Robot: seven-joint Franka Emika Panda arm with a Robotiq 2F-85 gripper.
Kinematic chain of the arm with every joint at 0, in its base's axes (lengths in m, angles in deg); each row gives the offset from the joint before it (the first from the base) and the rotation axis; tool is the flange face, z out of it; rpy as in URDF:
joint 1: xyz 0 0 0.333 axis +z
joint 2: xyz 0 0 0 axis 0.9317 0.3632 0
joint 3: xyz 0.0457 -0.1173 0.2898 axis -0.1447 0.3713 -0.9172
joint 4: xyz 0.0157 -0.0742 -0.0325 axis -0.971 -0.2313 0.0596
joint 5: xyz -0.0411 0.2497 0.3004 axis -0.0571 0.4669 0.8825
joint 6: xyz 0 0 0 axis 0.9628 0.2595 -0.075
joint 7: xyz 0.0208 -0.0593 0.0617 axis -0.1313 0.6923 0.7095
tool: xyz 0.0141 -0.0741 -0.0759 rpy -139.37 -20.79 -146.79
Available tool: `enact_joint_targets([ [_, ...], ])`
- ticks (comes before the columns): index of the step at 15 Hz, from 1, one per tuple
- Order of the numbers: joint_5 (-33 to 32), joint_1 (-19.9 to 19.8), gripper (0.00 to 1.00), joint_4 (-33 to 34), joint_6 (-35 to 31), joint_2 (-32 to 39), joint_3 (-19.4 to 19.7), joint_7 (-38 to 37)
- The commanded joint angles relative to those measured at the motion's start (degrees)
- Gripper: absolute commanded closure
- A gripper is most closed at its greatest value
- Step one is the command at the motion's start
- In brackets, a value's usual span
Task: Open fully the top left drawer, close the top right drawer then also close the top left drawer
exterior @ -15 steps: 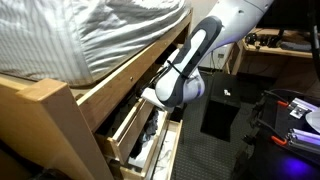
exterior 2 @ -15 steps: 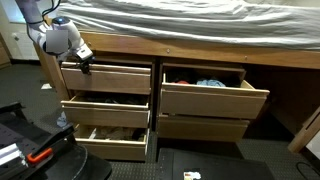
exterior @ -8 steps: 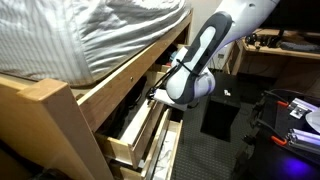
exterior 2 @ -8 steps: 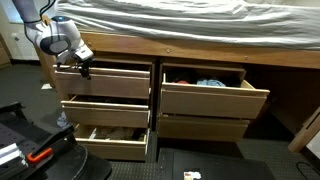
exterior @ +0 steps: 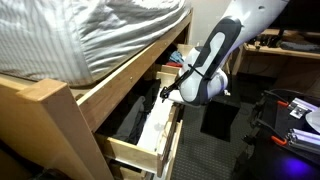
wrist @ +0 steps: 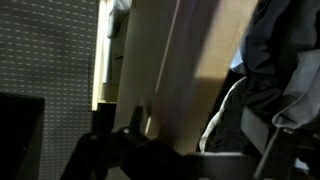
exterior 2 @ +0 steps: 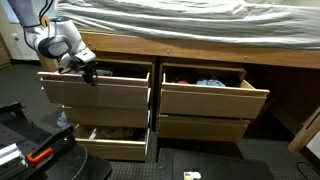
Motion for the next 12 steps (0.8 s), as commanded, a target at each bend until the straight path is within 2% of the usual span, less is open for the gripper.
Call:
enact_joint_targets([
  [1,-2.1,2.9,0.0,4.2,12.2,1.4,4.9,-0.9],
  [2,-6.4,2.0,0.0,6.3,15.5,3.2,4.7,-3.2],
  [4,-16.2,2.8,0.0,7.4,24.8,1.6,8.1,-11.0],
  [7,-30.2,1.7,0.0,12.6,39.1,0.7,9.6,-21.9],
  [8,-31.4,2.1,0.0,15.1,43.8,0.8,10.4,-22.4],
  [12,-40.8,-0.4,0.0,25.6,61.8,0.7,8.2,-27.1],
])
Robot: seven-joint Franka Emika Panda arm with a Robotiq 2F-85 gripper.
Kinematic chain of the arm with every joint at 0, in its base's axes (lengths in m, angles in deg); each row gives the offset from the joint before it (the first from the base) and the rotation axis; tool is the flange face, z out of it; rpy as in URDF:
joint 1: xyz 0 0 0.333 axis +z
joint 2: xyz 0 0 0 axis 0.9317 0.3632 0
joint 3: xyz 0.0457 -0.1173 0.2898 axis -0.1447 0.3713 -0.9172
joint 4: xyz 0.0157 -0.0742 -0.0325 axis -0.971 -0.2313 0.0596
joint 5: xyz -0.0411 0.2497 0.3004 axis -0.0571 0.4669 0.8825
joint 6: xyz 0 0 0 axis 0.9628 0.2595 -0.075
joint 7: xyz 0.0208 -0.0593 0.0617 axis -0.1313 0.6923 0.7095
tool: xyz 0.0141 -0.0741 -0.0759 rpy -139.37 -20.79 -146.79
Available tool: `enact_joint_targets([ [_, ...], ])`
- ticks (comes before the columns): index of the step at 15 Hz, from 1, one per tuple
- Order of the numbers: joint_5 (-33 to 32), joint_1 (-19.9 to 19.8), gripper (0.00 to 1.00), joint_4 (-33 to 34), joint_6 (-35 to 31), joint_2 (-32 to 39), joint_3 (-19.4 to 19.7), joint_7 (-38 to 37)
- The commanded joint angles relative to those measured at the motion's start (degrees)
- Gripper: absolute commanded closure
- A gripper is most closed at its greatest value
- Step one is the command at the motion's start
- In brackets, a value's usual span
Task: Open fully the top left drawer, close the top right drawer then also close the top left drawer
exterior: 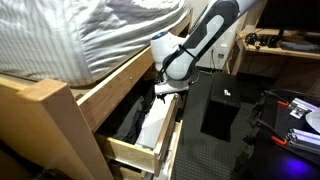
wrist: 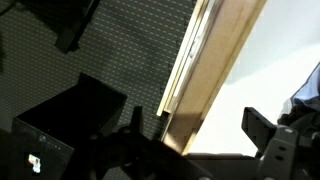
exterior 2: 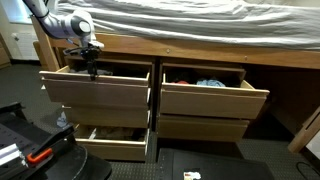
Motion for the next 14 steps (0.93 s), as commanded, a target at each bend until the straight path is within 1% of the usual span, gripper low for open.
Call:
enact_joint_targets([
  [1,-7.0,-2.6,0.0,10.0,15.6,0.5,-2.2,-3.2],
  [4,-10.5,-4.6,0.0,20.3,29.4,1.9,-5.2,-2.8],
  [6,-12.4,-5.5,0.0,26.4,36.5,3.1,-6.9,-2.3],
  [7,-14.2,-5.5,0.0,28.6,37.1,3.7,-7.1,-2.5],
  [8,-13.9,-5.8,0.0,22.6,33.8,0.6,-8.0,-3.8],
  [9,-14.3,-6.0,0.0,23.8,34.4,0.7,-8.4,-3.8],
  [11,-14.4,-6.2,0.0,23.7,34.4,0.8,-8.8,-3.9],
  [13,-18.4,-5.0,0.0,22.8,33.8,1.1,-5.4,-11.0],
  [14,-20.8,-5.9,0.0,20.2,32.4,-1.0,-4.4,-12.5],
])
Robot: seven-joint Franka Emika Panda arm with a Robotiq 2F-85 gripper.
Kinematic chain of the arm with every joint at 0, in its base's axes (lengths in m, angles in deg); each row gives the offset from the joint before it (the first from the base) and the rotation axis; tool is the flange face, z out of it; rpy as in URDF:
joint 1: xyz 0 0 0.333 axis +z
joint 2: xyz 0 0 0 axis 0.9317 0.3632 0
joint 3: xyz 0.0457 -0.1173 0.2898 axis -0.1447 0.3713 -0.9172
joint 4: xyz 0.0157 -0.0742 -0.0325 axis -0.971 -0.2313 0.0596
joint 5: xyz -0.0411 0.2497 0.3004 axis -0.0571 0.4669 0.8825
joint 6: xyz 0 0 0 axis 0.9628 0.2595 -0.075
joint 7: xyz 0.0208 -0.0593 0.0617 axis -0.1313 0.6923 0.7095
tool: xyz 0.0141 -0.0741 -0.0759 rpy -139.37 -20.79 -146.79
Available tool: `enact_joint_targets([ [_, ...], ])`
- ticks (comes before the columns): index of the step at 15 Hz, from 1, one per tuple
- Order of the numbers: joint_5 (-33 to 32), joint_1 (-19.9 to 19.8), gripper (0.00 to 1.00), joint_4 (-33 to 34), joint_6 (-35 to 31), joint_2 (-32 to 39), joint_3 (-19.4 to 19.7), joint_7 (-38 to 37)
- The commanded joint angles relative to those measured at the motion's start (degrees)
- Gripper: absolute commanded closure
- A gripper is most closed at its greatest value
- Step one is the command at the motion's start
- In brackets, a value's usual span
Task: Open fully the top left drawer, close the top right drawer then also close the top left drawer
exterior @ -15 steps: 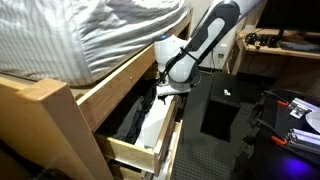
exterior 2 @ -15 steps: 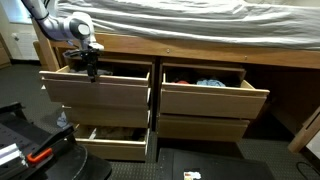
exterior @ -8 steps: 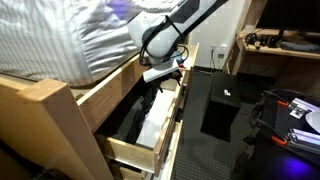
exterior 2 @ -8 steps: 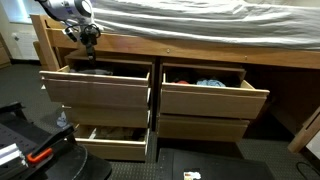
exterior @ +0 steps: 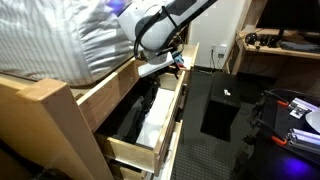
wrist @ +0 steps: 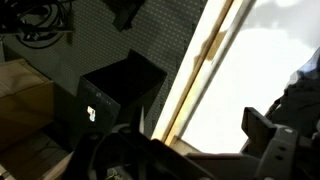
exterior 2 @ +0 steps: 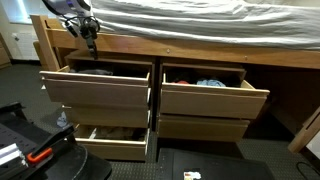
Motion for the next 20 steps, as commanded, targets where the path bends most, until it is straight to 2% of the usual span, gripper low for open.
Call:
enact_joint_targets([
  [1,-7.5,-1.7,0.0,-5.7,-2.4,-4.7,3.1,-7.3],
  [6,-18.3,-4.1,0.0,-13.5,-0.9,-14.3,8.0,-19.6],
  [9,-22.8,-7.2,0.0,-19.1,0.3,-21.5,8.9,-27.6],
  [10,-22.6,-8.8,0.0,-20.7,-0.6,-23.8,8.1,-30.1],
  [11,-23.1,-9.8,0.0,-13.9,1.3,-17.7,5.7,-26.7],
  [14,-23.1,-11.9,0.0,-17.7,1.2,-22.6,5.4,-28.9],
  [15,-21.4,-13.5,0.0,-18.2,-1.5,-22.9,4.0,-26.0],
  [16,-17.4,-16.8,0.0,-17.7,-3.9,-23.1,2.5,-22.5],
  [20,-8.6,-27.0,0.0,-16.8,-10.5,-23.3,3.0,-12.0],
])
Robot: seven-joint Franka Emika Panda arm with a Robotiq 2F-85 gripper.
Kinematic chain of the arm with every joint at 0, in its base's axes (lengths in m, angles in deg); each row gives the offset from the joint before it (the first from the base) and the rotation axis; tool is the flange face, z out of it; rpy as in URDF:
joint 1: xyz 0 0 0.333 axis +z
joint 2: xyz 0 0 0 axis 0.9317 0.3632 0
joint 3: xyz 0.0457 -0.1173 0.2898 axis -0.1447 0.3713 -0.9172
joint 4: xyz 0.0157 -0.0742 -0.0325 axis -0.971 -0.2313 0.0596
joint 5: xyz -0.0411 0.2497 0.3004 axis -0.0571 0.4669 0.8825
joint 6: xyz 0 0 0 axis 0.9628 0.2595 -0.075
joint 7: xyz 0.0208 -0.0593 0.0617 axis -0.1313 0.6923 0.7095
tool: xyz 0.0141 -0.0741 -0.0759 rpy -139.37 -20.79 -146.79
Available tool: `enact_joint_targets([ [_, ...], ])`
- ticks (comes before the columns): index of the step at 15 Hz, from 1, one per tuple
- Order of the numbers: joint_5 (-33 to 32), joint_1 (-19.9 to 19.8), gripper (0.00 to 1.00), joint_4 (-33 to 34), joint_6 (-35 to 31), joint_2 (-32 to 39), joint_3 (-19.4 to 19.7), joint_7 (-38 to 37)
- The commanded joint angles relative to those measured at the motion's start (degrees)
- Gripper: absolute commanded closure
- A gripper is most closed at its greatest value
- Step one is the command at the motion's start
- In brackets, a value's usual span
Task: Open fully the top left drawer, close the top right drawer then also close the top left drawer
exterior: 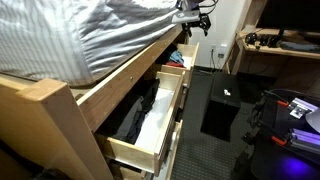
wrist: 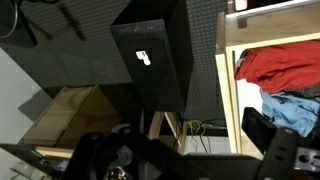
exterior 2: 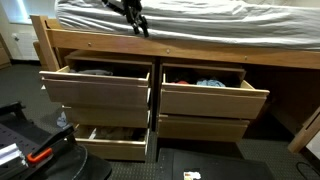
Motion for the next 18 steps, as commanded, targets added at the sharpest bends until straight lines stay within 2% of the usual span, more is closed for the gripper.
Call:
enact_joint_targets([
  [1,9.2,-10.9,0.0,1.6,-5.5,-0.3,-1.0,11.7],
  [4,20.4,-20.0,0.0,7.8,-7.6,4.2,-0.9,25.5],
  [6,28.8,-25.1,0.0,15.1,-5.6,9.5,-1.6,34.8],
  [7,31.9,-26.0,0.0,18.4,-0.7,12.1,-1.9,36.8],
  [8,28.1,-22.6,0.0,10.4,-5.4,5.9,1.2,33.2],
  [11,29.1,-23.4,0.0,12.1,-5.1,7.9,1.8,34.3],
  [13,28.8,-23.0,0.0,9.9,-5.1,7.1,1.3,36.6],
  [14,29.8,-24.5,0.0,10.6,-1.8,8.7,0.1,41.8],
  [18,31.3,-27.3,0.0,11.9,2.4,13.9,0.3,53.8],
])
